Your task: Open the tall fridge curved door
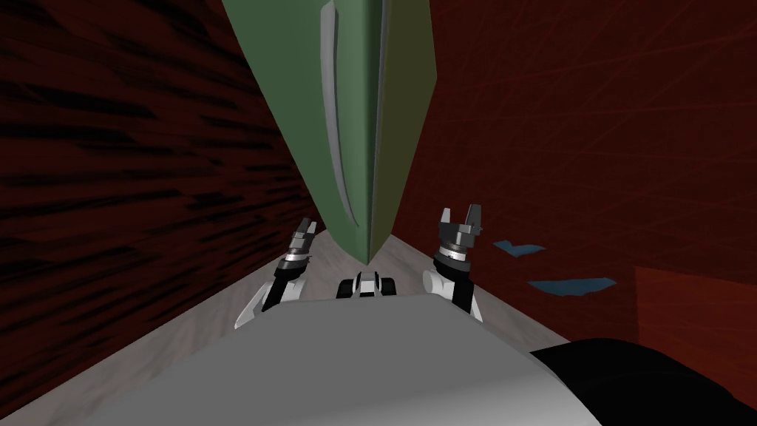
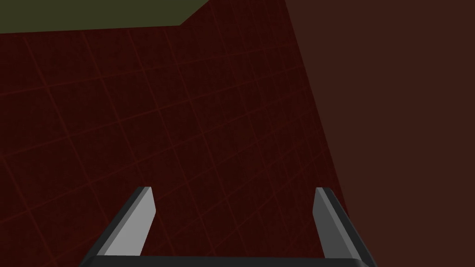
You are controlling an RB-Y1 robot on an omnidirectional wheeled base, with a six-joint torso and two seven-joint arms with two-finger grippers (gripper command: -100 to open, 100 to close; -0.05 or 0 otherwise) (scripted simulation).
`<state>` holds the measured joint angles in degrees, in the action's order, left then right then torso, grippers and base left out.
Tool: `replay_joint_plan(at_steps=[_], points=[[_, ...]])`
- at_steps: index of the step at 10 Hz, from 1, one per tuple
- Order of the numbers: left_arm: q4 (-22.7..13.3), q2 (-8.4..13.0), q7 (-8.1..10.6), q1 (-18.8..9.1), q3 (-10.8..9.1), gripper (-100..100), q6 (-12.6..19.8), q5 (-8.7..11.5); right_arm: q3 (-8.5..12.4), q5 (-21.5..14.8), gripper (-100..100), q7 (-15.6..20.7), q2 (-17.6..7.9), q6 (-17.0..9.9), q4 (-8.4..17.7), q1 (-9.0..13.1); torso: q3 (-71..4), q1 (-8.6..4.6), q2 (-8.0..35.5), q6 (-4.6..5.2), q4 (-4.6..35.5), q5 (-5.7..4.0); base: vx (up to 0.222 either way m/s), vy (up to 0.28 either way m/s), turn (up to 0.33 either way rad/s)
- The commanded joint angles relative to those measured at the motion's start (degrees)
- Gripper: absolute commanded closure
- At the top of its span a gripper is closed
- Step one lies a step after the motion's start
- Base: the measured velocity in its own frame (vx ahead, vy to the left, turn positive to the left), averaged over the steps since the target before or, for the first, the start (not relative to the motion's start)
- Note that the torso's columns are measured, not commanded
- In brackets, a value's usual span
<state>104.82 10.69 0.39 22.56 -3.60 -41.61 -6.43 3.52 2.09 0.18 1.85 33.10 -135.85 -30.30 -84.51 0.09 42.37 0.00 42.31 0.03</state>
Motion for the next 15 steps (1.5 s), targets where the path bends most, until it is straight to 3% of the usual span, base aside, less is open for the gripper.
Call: replay_joint_plan(at_steps=[1, 7, 15], points=[[-3.16, 0.32, -1.11, -0.58, -0.28, -100, -1.36, -0.42, 0.0, 0.0, 0, 0.0, 0.0, 0.0, 0.0, 0.0, -0.05, -0.08, -0.08, 0.0, -0.03, -0.02, 0.039, -0.045, 0.014], [-13.41, 0.4, -5.32, -2.44, -1.34, -100, -5.56, -2.19, 0.0, 0.0, 0, 0.0, 0.0, 0.0, 0.0, 0.0, -0.06, -0.11, -0.09, 0.0, -0.03, -0.04, 0.061, -0.078, 0.033], [-24.36, -0.29, -9.62, -4.29, -2.44, -100, -9.94, -4.0, 0.0, 0.0, 0, 0.0, 0.0, 0.0, 0.0, 0.0, -0.03, -0.05, -0.04, 0.0, -0.01, -0.01, 0.049, -0.066, 0.026]])
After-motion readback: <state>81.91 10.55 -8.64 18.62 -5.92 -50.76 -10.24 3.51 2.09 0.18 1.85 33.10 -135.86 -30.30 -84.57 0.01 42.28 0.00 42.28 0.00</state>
